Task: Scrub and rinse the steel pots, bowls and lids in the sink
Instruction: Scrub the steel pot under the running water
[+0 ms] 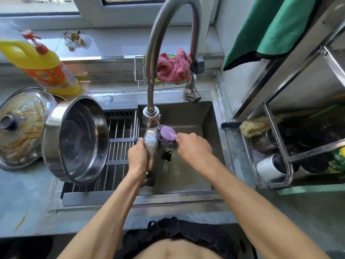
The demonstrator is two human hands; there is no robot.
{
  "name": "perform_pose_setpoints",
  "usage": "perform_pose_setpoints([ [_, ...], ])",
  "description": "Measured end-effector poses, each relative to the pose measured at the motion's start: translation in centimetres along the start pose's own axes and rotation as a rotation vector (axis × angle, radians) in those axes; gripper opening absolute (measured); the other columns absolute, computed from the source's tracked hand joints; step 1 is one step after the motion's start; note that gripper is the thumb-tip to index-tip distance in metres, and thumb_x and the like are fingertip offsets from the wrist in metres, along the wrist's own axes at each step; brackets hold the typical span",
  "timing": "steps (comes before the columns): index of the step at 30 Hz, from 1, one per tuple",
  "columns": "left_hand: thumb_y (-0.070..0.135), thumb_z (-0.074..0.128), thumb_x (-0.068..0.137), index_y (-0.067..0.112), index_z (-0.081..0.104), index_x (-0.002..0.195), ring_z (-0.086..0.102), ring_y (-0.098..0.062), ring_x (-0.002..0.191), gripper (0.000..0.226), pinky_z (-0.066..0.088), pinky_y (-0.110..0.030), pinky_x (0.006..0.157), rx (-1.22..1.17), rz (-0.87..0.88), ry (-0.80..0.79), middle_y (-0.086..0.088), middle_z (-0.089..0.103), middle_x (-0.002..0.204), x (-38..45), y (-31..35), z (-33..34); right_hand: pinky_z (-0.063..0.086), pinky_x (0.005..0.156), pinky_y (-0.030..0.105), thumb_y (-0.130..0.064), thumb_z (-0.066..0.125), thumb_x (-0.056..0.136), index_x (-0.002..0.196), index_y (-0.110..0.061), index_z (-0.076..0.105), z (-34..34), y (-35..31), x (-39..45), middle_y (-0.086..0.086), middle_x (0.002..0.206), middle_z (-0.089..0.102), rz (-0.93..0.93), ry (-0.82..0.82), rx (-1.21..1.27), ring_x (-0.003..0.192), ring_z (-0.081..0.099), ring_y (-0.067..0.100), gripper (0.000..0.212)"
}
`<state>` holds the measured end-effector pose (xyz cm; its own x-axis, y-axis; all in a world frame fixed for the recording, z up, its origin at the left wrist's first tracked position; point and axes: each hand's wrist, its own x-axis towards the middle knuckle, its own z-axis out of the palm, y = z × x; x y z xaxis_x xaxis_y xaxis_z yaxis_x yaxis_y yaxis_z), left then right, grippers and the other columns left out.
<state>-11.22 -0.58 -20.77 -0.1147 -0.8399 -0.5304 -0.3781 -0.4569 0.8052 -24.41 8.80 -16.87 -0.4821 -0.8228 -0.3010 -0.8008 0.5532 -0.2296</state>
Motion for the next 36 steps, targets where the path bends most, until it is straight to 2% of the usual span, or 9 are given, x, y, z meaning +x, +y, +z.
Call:
perform_pose_setpoints([
  [3, 0.027, 0.042, 0.104, 0.003, 0.065, 0.077, 0.054, -0.027, 0.080, 0.043, 0.034, -0.035, 0.068, 0.139, 0.088, 0.030, -0.013, 0.065, 0.083, 1.5, 0.5, -0.6, 0.035, 0.065, 0.035, -0.018, 0.043, 0.094, 0.109, -0.018, 0.058, -1.5, -2.2, -0.1, 0.012, 0.100, 0.064, -0.191, -0.074, -0.072, 0.091, 0.063, 0.037, 0.021],
  [8, 0.028, 0.049, 0.101, 0.009, 0.057, 0.055, 0.053, -0.023, 0.066, 0.051, 0.036, -0.037, 0.067, 0.152, 0.112, 0.050, -0.011, 0.062, 0.069, 2.1, 0.3, -0.8, 0.041, 0.066, 0.035, -0.017, 0.048, 0.086, 0.105, -0.015, 0.062, -4.4, -1.3, 5.2, 0.010, 0.103, 0.064, -0.074, -0.087, -0.137, 0.086, 0.062, 0.035, 0.023],
  [13, 0.037, 0.054, 0.100, 0.006, 0.068, 0.065, 0.056, -0.022, 0.069, 0.049, 0.043, -0.037, 0.069, 0.028, -0.008, 0.026, -0.009, 0.066, 0.071, 4.2, -1.4, -0.8, 0.037, 0.063, 0.033, -0.018, 0.048, 0.084, 0.091, -0.019, 0.055, -2.1, -3.2, 4.3, 0.003, 0.079, 0.053, -0.224, -0.190, -0.165, 0.071, 0.052, 0.031, 0.010],
  [16, 0.046, 0.057, 0.098, 0.014, 0.063, 0.056, 0.056, -0.020, 0.065, 0.054, 0.043, -0.036, 0.068, 0.078, -0.054, -0.036, -0.004, 0.064, 0.065, 4.8, -3.2, -0.5, 0.039, 0.066, 0.033, -0.018, 0.047, 0.088, 0.097, -0.017, 0.061, -0.8, -1.7, 6.0, 0.007, 0.097, 0.063, -0.091, -0.213, -0.121, 0.076, 0.054, 0.031, 0.017],
  [22, 0.024, 0.054, 0.104, 0.016, 0.048, 0.060, 0.042, -0.003, 0.051, 0.045, 0.032, -0.030, 0.056, 0.283, 0.128, -0.208, 0.005, 0.048, 0.055, 5.0, -4.0, -1.0, 0.038, 0.066, 0.033, -0.017, 0.046, 0.090, 0.101, -0.014, 0.063, 0.6, -1.8, 5.3, 0.007, 0.090, 0.059, -0.124, -0.230, -0.150, 0.073, 0.051, 0.033, 0.020],
  [25, 0.008, 0.055, 0.097, 0.017, 0.071, 0.090, 0.061, -0.008, 0.077, 0.019, 0.048, -0.029, 0.073, 0.401, 0.176, -0.181, 0.006, 0.068, 0.079, 5.5, -2.9, -1.4, 0.040, 0.069, 0.033, -0.019, 0.046, 0.089, 0.107, -0.015, 0.062, 0.6, -0.7, 6.6, 0.007, 0.103, 0.064, -0.035, -0.273, -0.102, 0.080, 0.054, 0.032, 0.024],
  [27, 0.000, 0.053, 0.092, 0.016, 0.075, 0.101, 0.066, -0.016, 0.084, 0.029, 0.053, -0.032, 0.078, 0.367, 0.119, -0.168, 0.006, 0.072, 0.085, 5.7, -2.7, -1.6, 0.041, 0.069, 0.034, -0.017, 0.045, 0.088, 0.107, -0.015, 0.061, 0.8, -0.7, 6.7, 0.008, 0.104, 0.065, -0.028, -0.292, -0.106, 0.079, 0.053, 0.032, 0.024],
  [32, -0.009, 0.048, 0.092, 0.017, 0.070, 0.087, 0.060, -0.017, 0.079, 0.035, 0.046, -0.024, 0.064, 0.331, 0.088, -0.189, 0.003, 0.067, 0.080, 4.6, -2.7, -2.5, 0.041, 0.063, 0.033, -0.018, 0.045, 0.086, 0.096, -0.016, 0.061, 0.3, -3.4, 6.2, 0.004, 0.084, 0.056, -0.228, -0.294, -0.147, 0.072, 0.055, 0.033, 0.019],
  [36, -0.015, 0.045, 0.092, 0.010, 0.072, 0.090, 0.066, -0.014, 0.067, 0.037, 0.058, -0.025, 0.066, 0.322, -0.020, -0.297, -0.006, 0.072, 0.081, 4.4, -3.6, -4.0, 0.043, 0.069, 0.034, -0.019, 0.047, 0.088, 0.107, -0.017, 0.064, -0.4, -2.1, 8.7, 0.006, 0.100, 0.061, -0.103, -0.313, -0.165, 0.080, 0.054, 0.030, 0.025],
])
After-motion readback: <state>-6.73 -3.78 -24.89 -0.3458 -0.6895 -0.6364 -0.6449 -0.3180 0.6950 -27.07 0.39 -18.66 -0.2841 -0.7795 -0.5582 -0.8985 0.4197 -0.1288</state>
